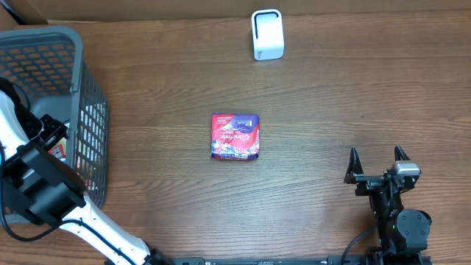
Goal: Scan the item barcode
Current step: 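Reach the left gripper back into the basket and grasp the orange box, then carry the small orange box to the table beside the red pack and release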
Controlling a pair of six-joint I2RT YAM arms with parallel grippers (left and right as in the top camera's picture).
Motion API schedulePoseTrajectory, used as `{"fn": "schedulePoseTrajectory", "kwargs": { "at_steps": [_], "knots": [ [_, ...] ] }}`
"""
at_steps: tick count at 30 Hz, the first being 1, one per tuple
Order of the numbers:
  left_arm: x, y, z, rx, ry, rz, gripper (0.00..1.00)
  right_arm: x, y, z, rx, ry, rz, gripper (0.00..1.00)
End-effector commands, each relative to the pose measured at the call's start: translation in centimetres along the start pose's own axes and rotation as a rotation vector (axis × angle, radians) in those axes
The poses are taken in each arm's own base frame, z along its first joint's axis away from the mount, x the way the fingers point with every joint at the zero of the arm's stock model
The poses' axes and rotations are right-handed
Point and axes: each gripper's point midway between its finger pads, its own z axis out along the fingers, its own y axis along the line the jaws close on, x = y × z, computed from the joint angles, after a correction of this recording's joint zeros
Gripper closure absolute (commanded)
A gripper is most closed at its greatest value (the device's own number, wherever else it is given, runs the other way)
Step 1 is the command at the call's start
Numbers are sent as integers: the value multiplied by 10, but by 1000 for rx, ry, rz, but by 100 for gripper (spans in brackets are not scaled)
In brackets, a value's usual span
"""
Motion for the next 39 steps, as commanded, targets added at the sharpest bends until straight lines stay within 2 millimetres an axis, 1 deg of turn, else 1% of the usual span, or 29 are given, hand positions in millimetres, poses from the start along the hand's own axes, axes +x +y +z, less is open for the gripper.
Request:
{"fn": "schedulePoseTrajectory", "kwargs": {
  "at_steps": [1,10,15,16,18,19,21,24,25,27,29,31,33,36,39],
  "knots": [
    [2,5,4,-23,15,2,30,1,-1,0,5,-6,-5,0],
    [16,7,23,-43,87,7,29,1,-1,0,5,-6,-5,0],
    [19,8,33,-49,107,9,30,1,-1,0,5,-6,-5,0],
    [19,8,37,-49,108,10,35,1,-1,0,5,-6,-5,0],
    [19,7,39,-49,106,10,52,1,-1,0,5,-6,-5,0],
    [18,7,39,-48,103,10,62,1,-1,0,5,-6,-5,0],
    [17,7,39,-47,100,13,75,1,-1,0,5,-6,-5,0],
    [17,7,39,-46,98,13,86,1,-1,0,5,-6,-5,0],
    [16,6,38,-45,94,12,96,1,-1,0,5,-6,-5,0],
    [13,6,35,-41,81,11,96,1,-1,0,5,-6,-5,0],
    [10,5,27,-36,66,6,96,1,-1,0,5,-6,-5,0],
    [8,4,15,-22,47,5,96,1,-1,0,5,-6,-5,0],
    [4,-1,-3,17,20,2,96,1,-1,0,5,-6,-5,0],
    [0,-14,-39,114,-44,5,96,1,-1,0,5,-6,-5,0],
    [-4,-37,-82,279,-149,51,96,1,-1,0,5,-6,-5,0]
  ]
}}
